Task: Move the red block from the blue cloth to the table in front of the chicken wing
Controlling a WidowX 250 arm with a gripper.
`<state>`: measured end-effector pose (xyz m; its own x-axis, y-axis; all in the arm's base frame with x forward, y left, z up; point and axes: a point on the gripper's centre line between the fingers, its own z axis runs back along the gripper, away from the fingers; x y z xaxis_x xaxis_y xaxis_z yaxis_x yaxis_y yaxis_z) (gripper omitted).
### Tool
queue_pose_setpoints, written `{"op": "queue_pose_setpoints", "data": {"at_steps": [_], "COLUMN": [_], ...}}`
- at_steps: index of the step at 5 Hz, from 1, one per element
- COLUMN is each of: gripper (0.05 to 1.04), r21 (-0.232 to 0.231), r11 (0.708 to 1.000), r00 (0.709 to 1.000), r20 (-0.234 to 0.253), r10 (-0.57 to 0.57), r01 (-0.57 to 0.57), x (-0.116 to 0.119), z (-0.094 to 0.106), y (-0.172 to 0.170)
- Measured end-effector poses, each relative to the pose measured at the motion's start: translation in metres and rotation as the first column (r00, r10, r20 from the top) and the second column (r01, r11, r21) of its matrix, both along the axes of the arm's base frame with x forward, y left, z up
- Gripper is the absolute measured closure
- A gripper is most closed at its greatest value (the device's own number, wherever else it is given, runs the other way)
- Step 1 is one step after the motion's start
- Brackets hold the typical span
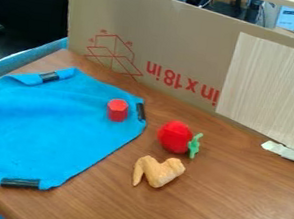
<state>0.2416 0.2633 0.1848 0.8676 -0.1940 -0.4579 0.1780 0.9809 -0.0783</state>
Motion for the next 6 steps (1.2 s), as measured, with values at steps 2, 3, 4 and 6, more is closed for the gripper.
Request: {"op": "queue_pose_setpoints", "data": {"at_steps": [2, 3, 4, 6], "gripper": [0.082, 0.082, 0.082, 0.082], "r21": [-0.080, -0.067, -0.006, 0.167], "r11": [0.986, 0.971, 0.910, 0.922], "r00": [0.986, 0.971, 0.896, 0.821], "r20": [-0.072, -0.052, 0.176, 0.420], "r10": [-0.149, -0.235, -0.408, -0.386], "r01": [0.143, 0.231, 0.415, 0.348], "x": [0.011, 0.015, 0.024, 0.048], "z": [-0.056, -0.090, -0.092, -0.099], "y": [-0.010, -0.030, -0.064, -0.118]}}
